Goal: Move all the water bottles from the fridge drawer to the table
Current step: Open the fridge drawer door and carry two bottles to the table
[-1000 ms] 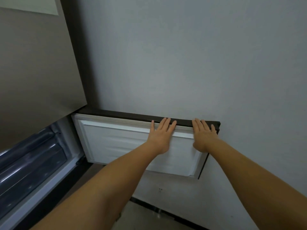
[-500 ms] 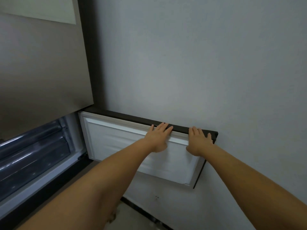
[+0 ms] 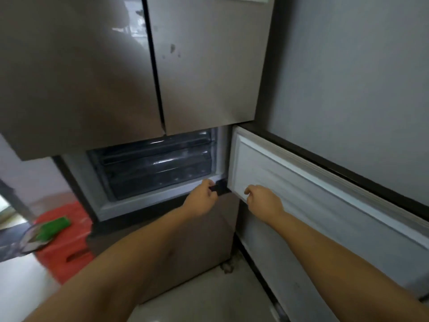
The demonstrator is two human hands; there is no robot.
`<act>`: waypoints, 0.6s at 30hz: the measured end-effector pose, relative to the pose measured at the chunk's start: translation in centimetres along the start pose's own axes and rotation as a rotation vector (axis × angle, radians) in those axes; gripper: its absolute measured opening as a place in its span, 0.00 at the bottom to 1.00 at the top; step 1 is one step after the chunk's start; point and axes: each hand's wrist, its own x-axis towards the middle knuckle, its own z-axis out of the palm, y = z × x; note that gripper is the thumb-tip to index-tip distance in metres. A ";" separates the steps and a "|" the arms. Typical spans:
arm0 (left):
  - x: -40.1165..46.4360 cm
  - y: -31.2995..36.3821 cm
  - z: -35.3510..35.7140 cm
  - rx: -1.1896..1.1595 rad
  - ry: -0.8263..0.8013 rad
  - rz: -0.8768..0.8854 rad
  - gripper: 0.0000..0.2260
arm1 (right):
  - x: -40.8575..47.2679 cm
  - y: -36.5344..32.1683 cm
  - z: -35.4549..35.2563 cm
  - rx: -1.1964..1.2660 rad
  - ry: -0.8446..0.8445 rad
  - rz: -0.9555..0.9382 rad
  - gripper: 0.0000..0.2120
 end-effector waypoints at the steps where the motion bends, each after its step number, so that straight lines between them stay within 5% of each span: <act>1: 0.3 -1.8 -1.4 -0.086 0.036 -0.125 0.12 | 1.3 -1.4 0.9 0.047 -0.036 -0.011 0.14; 6: 2.6 -9.2 -7.3 -0.547 0.280 -0.526 0.05 | 9.6 -8.5 5.6 0.195 -0.339 -0.058 0.11; 10: 7.1 -13.5 -11.4 -1.093 0.515 -0.629 0.08 | 17.1 -13.2 8.6 0.359 -0.410 -0.019 0.13; 14: 10.8 -16.6 -14.3 -1.467 0.688 -0.652 0.13 | 23.0 -17.4 10.1 0.893 -0.441 0.336 0.14; 18: 13.9 -18.9 -15.4 -1.579 0.743 -0.644 0.14 | 26.0 -18.4 11.0 1.344 -0.418 0.580 0.18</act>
